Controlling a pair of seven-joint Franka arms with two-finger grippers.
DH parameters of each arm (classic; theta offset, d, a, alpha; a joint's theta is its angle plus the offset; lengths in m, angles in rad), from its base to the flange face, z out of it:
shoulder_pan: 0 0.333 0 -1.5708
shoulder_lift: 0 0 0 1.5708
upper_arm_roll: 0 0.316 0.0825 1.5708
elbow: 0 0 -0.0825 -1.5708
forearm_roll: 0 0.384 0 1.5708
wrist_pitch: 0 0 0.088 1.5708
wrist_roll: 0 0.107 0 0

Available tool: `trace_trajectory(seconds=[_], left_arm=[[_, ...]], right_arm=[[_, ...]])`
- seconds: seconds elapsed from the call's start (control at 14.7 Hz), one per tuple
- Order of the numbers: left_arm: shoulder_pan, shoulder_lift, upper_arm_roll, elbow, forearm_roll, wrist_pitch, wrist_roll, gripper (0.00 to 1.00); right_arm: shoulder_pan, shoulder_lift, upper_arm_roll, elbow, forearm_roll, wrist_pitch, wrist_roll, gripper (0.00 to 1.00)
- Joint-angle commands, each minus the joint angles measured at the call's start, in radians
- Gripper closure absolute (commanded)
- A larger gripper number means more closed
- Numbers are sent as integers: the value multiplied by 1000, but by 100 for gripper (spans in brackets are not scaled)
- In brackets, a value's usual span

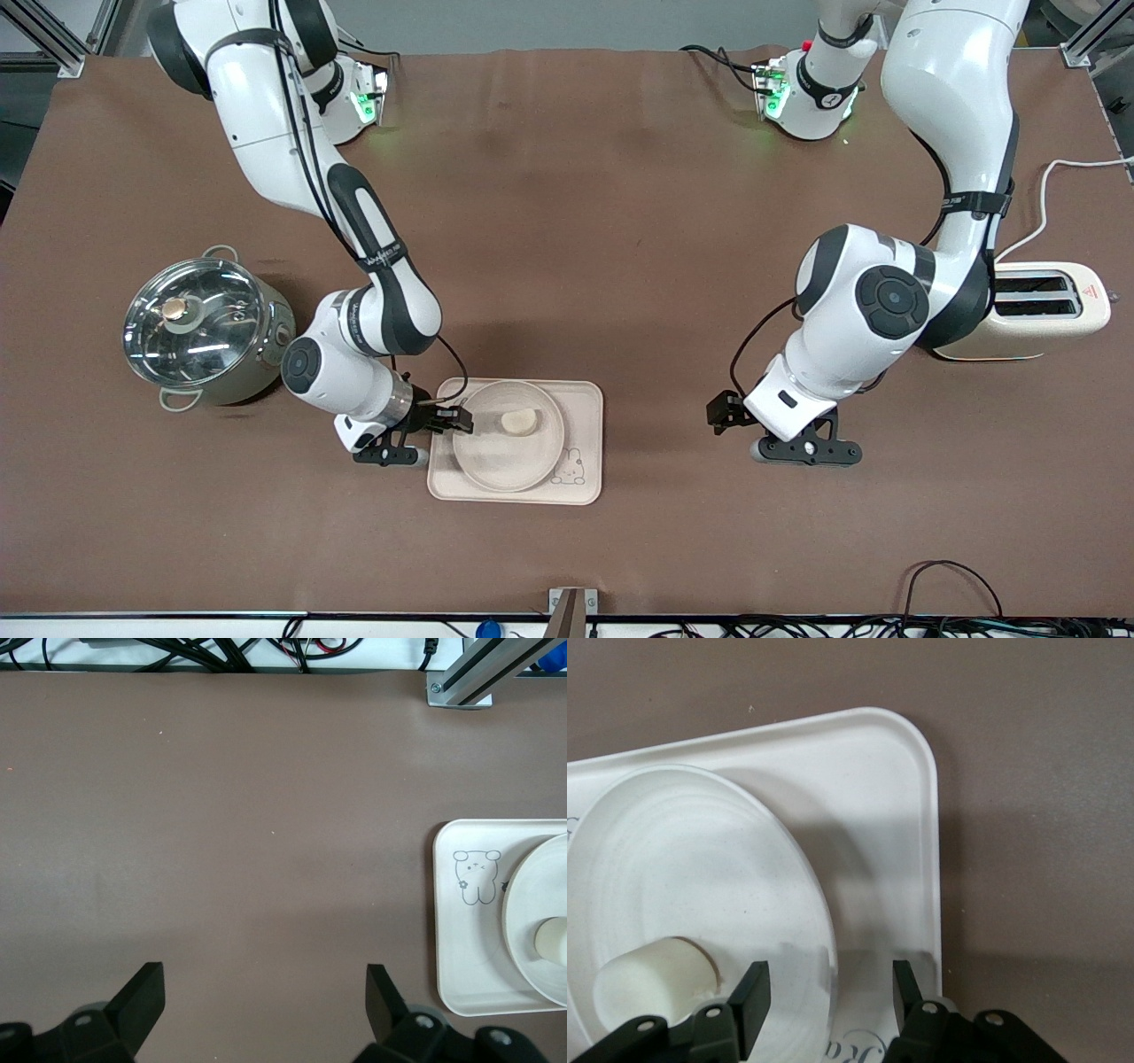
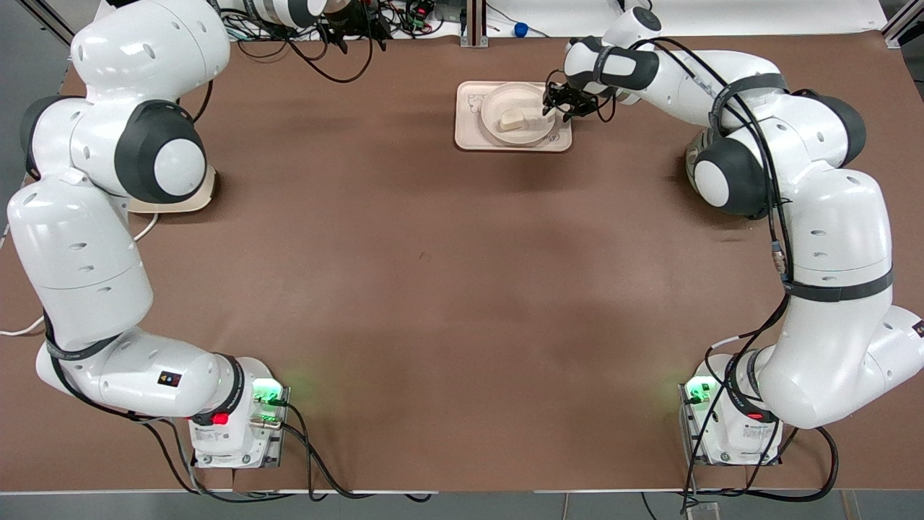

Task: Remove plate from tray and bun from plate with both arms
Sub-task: 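Grasp the white plate rim with the right gripper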

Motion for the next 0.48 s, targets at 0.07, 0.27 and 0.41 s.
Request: trace_trajectory(seconds=[0.07,0.27,0.41], left_arm=[[5,-15,-6,-5,12,-12,9,0],[5,-16,-6,-5,10,-13,8,0],[-3,-16,-6,-8,16,-13,4,0]], right_arm=[[7,11,-6,34,26,-7,2,61],[12,20,-8,37,21,-5,-12,99],[15,23,-6,38,26,-8,-12,100]])
